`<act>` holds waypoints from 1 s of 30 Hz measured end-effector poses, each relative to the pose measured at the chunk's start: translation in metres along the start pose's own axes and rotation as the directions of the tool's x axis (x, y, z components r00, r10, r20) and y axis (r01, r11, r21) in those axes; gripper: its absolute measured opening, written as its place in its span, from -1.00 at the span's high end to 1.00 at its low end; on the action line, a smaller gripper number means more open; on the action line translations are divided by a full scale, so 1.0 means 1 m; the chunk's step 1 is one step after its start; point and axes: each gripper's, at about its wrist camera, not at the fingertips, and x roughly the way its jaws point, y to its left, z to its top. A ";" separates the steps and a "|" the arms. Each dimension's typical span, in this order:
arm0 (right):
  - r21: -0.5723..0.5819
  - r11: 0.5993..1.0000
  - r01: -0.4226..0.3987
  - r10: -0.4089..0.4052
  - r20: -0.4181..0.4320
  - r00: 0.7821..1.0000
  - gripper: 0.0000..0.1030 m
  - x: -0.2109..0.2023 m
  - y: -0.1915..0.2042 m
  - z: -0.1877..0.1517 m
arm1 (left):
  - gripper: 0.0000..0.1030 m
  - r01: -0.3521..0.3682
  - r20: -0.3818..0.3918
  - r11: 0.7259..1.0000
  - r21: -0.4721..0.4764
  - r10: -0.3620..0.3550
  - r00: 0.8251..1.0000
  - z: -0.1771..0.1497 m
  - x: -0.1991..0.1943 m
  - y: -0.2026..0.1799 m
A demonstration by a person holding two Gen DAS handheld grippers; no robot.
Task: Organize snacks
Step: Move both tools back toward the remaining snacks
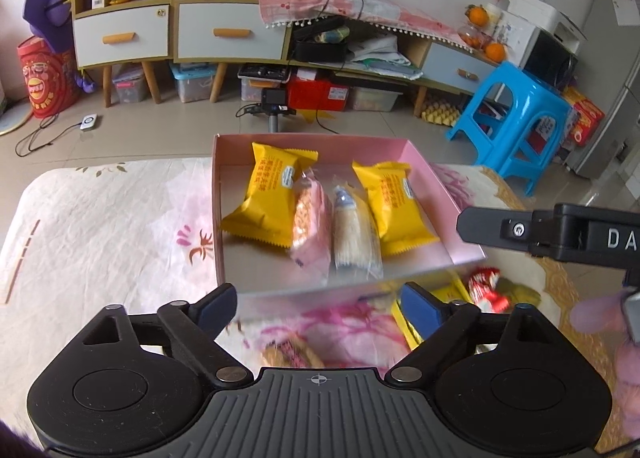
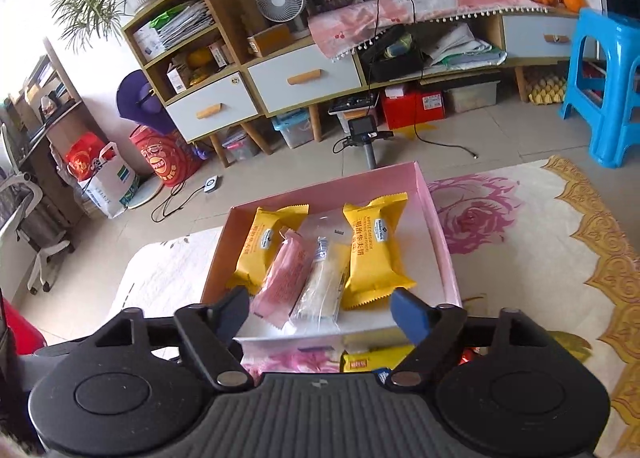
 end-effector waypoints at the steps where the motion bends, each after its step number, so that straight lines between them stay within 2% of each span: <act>1: -0.009 1.000 0.008 -0.008 0.001 1.000 -0.53 -0.003 0.001 -0.001 | -0.83 -0.003 0.000 1.000 0.006 0.003 1.000 -0.002 -0.004 -0.001; 8: -0.039 0.999 0.016 -0.016 0.006 1.000 -0.67 -0.024 0.005 -0.010 | -0.87 -0.032 -0.028 0.999 -0.031 0.031 0.999 -0.015 -0.019 0.001; 14: -0.040 0.999 0.034 -0.033 0.035 0.999 -0.71 -0.034 0.000 -0.018 | -0.93 -0.009 -0.023 0.999 -0.039 0.008 1.000 -0.032 -0.026 0.006; 17: -0.062 0.997 0.046 -0.042 0.056 0.998 -0.79 -0.040 -0.005 -0.025 | -0.94 -0.022 -0.033 0.999 -0.037 0.021 0.999 -0.044 -0.028 0.010; 22: -0.102 0.990 0.098 -0.093 0.051 0.994 -0.80 -0.044 -0.014 -0.037 | -0.94 -0.045 -0.056 0.998 -0.050 0.042 0.998 -0.060 -0.027 0.020; 30: -0.150 0.984 0.095 -0.086 0.064 0.994 -0.81 -0.058 -0.027 -0.057 | -0.94 -0.036 -0.035 0.999 -0.024 0.035 0.999 -0.080 -0.036 0.024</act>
